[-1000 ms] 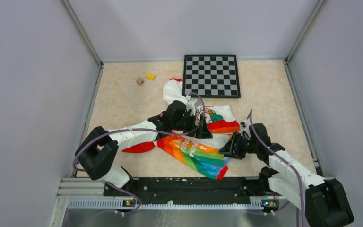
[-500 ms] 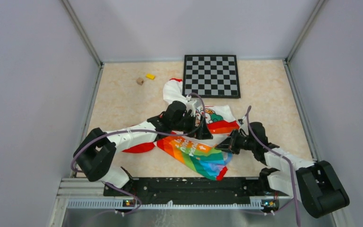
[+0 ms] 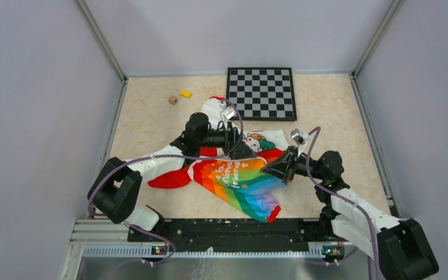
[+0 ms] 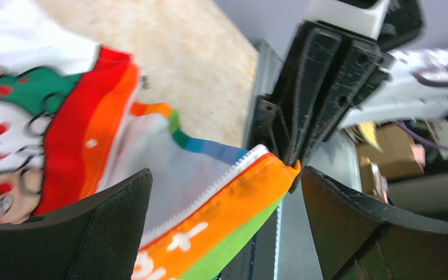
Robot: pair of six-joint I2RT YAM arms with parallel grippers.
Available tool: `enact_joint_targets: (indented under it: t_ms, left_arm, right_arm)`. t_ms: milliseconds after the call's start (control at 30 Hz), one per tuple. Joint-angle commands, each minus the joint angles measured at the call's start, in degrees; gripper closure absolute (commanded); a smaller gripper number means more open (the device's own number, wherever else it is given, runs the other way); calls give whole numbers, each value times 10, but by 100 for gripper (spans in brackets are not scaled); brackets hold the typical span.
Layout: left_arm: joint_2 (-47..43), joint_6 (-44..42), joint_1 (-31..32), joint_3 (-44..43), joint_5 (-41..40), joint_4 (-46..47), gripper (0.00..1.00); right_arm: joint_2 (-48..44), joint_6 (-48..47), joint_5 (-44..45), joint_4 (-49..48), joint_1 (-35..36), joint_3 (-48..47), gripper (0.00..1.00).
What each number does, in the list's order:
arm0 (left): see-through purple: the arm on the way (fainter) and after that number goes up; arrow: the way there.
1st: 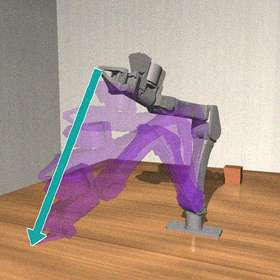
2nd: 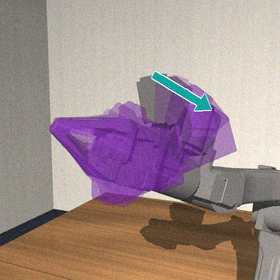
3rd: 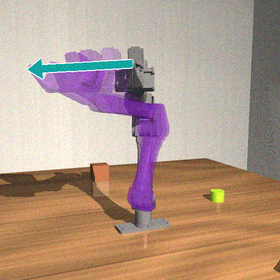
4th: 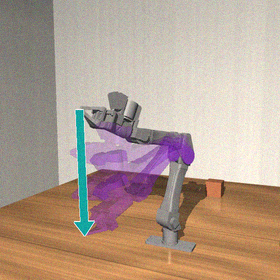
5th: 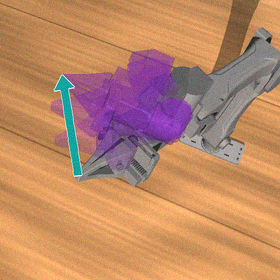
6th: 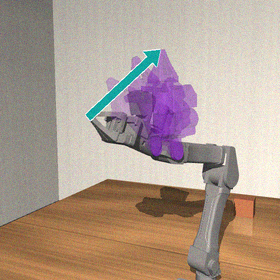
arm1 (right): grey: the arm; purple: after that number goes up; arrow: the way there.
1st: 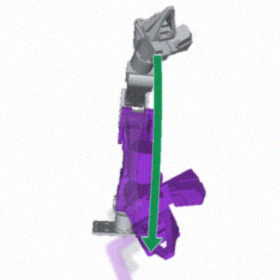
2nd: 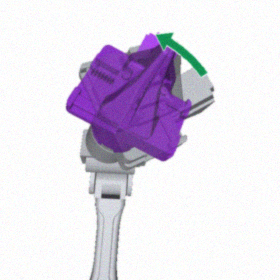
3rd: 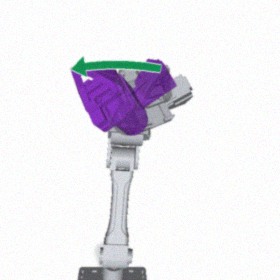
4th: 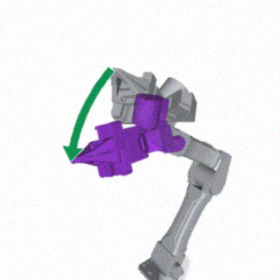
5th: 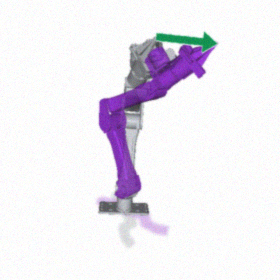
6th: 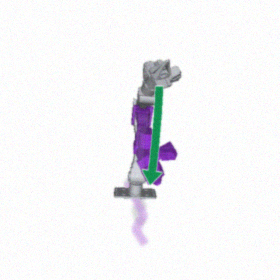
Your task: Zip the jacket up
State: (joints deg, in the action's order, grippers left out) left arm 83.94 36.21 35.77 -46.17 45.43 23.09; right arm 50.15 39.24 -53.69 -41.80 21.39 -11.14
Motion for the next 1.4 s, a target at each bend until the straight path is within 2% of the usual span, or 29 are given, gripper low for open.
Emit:
enact_joint_targets:
  t_ms: [0, 67, 133, 200, 300, 400, 467, 600, 733, 900, 1000, 1067, 1100, 1167, 1200, 1267, 1300, 1367]
  left_arm:
    - [34, 41, 7, 8, 171, 227, 1]
    - [52, 61, 14, 10, 204, 274, 1]
    - [70, 51, 26, 2, 217, 259, 1]
    - [85, 48, 35, -2, 238, 256, 1]
    - [87, 85, 35, 15, 266, 311, 2]
    - [78, 82, 32, 26, 278, 300, 16]
    - [54, 68, 25, 41, 268, 282, 20]
    - [26, 53, 19, 45, 248, 246, 35]
    - [24, 72, 24, 40, 233, 254, 58]
    - [29, 86, 34, 33, 221, 259, 63]
    - [25, 86, 37, 35, 218, 259, 71]
    - [18, 84, 38, 36, 213, 256, 82]
    - [14, 78, 39, 35, 211, 249, 88]
    - [6, 53, 44, 28, 201, 209, 96]
    - [2, 37, 46, 26, 195, 188, 98]
    - [-6, -1, 52, 22, 180, 150, 99]
    - [-11, -20, 55, 22, 170, 131, 99]
    - [-17, -57, 63, 19, 150, 96, 98]
  right_arm:
    - [12, 27, -63, -174, 7, 11, 100]
    - [17, 34, -65, -192, 8, 16, 100]
    - [21, 44, -71, -216, 8, 17, 100]
    - [25, 43, -74, -213, 9, 13, 100]
    - [21, 33, -70, -196, 9, 11, 100]
    - [6, 15, -59, -157, 9, 10, 100]
    - [-10, 8, -52, -122, 10, 9, 100]
    - [-42, 0, -39, -56, 11, 11, 100]
    - [-77, -3, -26, -11, 15, 17, 100]
    - [-103, 3, -17, 10, 17, 22, 100]
    - [-105, 8, -15, 20, 18, 27, 100]
    - [-103, 15, -9, 38, 17, 28, 100]
    - [-103, 22, 7, 64, 18, 24, 98]
    - [-100, 46, 51, 141, 17, 3, 76]
    - [-98, 69, 71, 180, 18, -6, 66]
    - [-84, 128, 89, 221, 18, -14, 57]
    - [-75, 159, 76, 203, 18, -11, 55]
    - [-63, 256, 52, 102, 18, 9, 52]
